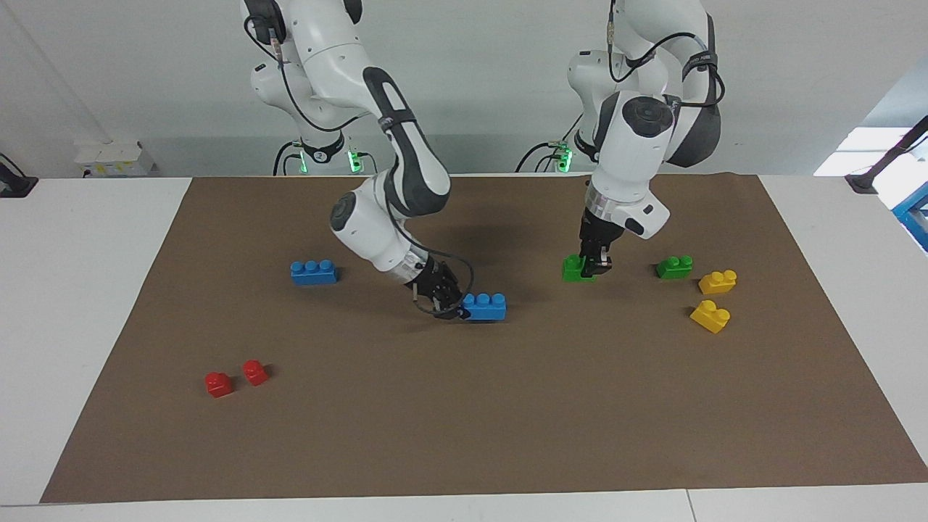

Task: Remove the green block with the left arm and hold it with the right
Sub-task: 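Pull the green brick away from the blue brick with both grippers, then lower the blue brick with the right gripper while the left gripper lowers green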

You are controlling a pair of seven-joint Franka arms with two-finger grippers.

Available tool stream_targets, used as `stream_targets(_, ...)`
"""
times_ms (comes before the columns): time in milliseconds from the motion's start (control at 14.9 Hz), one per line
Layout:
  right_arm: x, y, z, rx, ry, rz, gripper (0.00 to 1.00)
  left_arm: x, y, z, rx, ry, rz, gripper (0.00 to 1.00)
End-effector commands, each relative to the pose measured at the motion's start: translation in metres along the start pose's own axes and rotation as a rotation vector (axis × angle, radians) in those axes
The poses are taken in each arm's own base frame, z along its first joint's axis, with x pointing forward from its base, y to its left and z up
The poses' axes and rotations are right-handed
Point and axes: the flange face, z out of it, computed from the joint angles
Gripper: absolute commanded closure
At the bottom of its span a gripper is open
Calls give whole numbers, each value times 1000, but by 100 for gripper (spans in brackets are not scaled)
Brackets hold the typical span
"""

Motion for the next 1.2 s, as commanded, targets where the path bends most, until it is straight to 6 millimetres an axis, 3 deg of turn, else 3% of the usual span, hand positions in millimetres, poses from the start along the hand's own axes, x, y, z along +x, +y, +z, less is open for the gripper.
stream_targets(0,63,-28,-74,-36,-26,-47,100,32,-3,-6,15,9,96,100)
stream_targets(201,150,-19,-116,-23,-31,-96,100,67,-1,-5,37,10,221,100)
stream_targets(334,188,-10,-135,-36,-45,-84,100,91,-3,1,51,8,295,100)
stream_targets(669,238,14,-161,-61,-16,-20,100,139,-14,14,62,3,431,100)
stream_targets(803,257,24,-166,-67,-4,3,100,156,-19,29,46,7,456,100)
stream_targets(870,261,27,-165,-71,-3,12,100,167,-23,33,26,14,463,100)
stream_targets(1137,270,32,-168,-65,1,32,100,178,-28,51,23,15,522,100)
